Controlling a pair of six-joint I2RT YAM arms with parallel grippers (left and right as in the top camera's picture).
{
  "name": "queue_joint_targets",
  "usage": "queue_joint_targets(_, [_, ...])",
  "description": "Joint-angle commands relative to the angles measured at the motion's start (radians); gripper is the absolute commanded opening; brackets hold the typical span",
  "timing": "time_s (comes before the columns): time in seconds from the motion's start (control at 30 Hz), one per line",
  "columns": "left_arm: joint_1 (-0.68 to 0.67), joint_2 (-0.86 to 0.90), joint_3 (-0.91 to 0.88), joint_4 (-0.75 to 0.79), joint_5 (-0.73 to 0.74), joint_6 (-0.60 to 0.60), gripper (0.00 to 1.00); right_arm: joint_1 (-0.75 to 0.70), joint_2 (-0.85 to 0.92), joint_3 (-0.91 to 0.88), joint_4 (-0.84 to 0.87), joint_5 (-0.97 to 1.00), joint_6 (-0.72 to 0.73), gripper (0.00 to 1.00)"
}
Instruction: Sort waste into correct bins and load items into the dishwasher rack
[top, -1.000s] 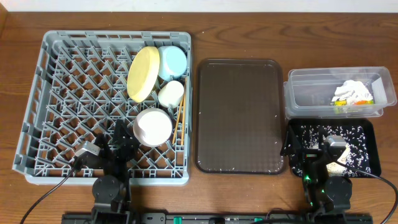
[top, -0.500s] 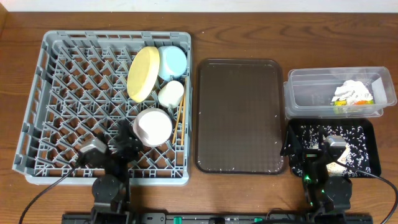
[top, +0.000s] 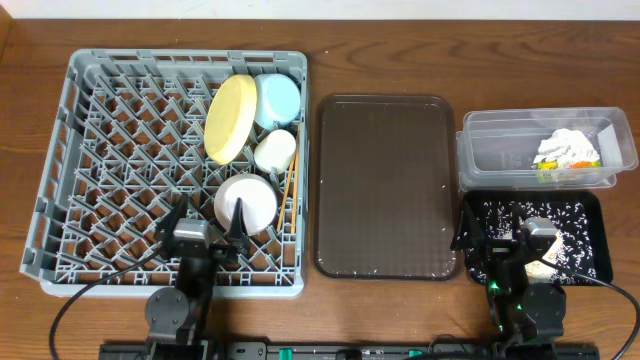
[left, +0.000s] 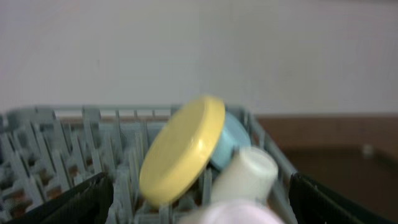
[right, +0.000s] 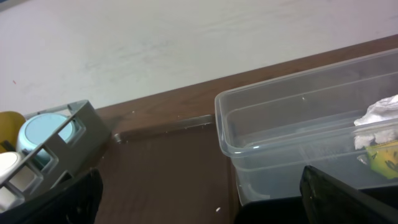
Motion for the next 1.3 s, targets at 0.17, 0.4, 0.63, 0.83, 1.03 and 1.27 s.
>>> queue_joint_targets(0.17, [0.005,-0.006,-0.003,-0.169,0.038,0.083,0.91,0.007,-0.006,-0.001,-0.004,0.000,-0.019,0.99])
queue_joint_targets(0.4, [0.005,-0.006,-0.003,-0.173,0.037,0.068,0.91,0.008,-0.006,-0.001,-0.004,0.000,-0.019,0.99])
queue_joint_targets(0.63, [0.005,-0.003,-0.003,-0.173,0.037,0.068,0.91,0.008,-0.006,-0.001,-0.004,0.000,-0.019,0.99])
queue_joint_targets(0.83, [0.005,-0.003,-0.003,-0.173,0.037,0.068,0.91,0.008,-0.006,-0.001,-0.004,0.000,-0.019,0.99])
queue_joint_targets(1.03, [0.005,-0.003,-0.003,-0.173,0.037,0.068,0.91,0.007,-0.006,-0.001,-0.004,0.000,-0.019,0.99])
queue_joint_targets(1.27, [0.005,-0.003,-0.003,-0.173,0.037,0.068,0.91,0.007,-0.006,-0.001,-0.004,0.000,-0.019,0.99])
